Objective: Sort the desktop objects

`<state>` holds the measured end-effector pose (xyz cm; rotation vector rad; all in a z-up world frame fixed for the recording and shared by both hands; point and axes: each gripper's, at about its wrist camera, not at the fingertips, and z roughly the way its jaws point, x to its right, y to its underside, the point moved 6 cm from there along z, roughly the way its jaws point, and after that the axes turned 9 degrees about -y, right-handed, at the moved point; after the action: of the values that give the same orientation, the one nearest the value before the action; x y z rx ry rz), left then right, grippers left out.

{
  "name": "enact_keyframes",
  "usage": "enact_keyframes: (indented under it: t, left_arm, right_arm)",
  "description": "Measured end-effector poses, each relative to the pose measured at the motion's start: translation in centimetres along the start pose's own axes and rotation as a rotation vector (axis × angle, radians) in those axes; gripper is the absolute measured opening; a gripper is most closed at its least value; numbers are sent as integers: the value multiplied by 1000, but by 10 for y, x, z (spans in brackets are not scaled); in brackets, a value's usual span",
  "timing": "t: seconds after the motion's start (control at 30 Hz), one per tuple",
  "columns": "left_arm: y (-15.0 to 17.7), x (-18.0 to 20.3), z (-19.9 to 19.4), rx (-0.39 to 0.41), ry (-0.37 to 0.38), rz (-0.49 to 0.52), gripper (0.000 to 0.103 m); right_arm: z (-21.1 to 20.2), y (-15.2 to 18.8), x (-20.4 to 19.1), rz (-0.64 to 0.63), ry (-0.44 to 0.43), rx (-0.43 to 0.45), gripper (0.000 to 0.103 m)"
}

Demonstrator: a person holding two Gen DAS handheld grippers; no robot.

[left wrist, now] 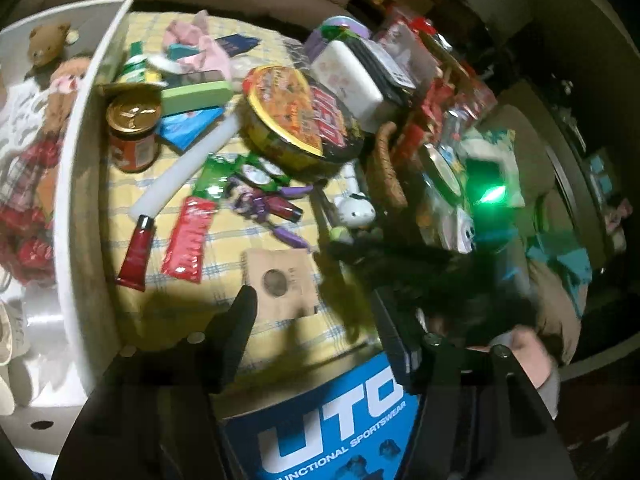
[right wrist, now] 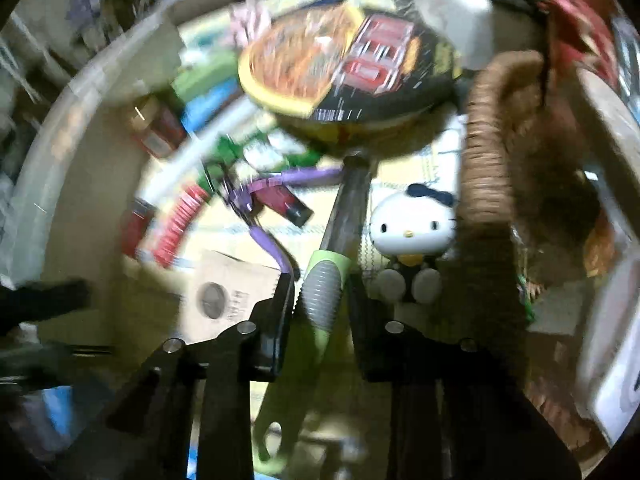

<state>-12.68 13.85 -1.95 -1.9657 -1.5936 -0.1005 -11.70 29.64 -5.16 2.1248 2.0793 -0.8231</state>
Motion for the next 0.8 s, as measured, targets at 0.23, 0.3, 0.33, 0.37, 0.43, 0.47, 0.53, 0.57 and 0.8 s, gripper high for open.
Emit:
enact_keyframes:
  t: [0.23,0.3,0.33,0.37,0.43,0.47,0.53,0.57,0.8]
  left_arm:
    - [9,36,13,-48,148,23,79]
    - [10,45,20,-75,235,-48,87]
    - [10,46,25,-82,236,-62,87]
    - [10,49,31,-92,229,-68,87]
    - [11,46,42,-110,208,-101,86]
    - [11,40,49,-120,196,-146,86]
    - [10,35,56,-136,230,-182,85]
    - [10,31,61,-142,229,-204,85]
    - [-1,16,68,-126,155,-215,85]
  right_arm:
    - [-55,-7,17,202,-383,136,15]
    - [-50,-5,16,225,-409,121,15]
    - [-45,-2,15,245,-432,109,15]
    - [-37,2,12,268,-459,89,15]
    - [-22,8,9,292,-455,54,15]
    - [-18,8,10,287,-434,51,14]
    - [-12,6,8,280,-429,56,5]
    - [-7,3,8,285,-442,55,5]
    - [-21,-7,15,113,-219,53,5]
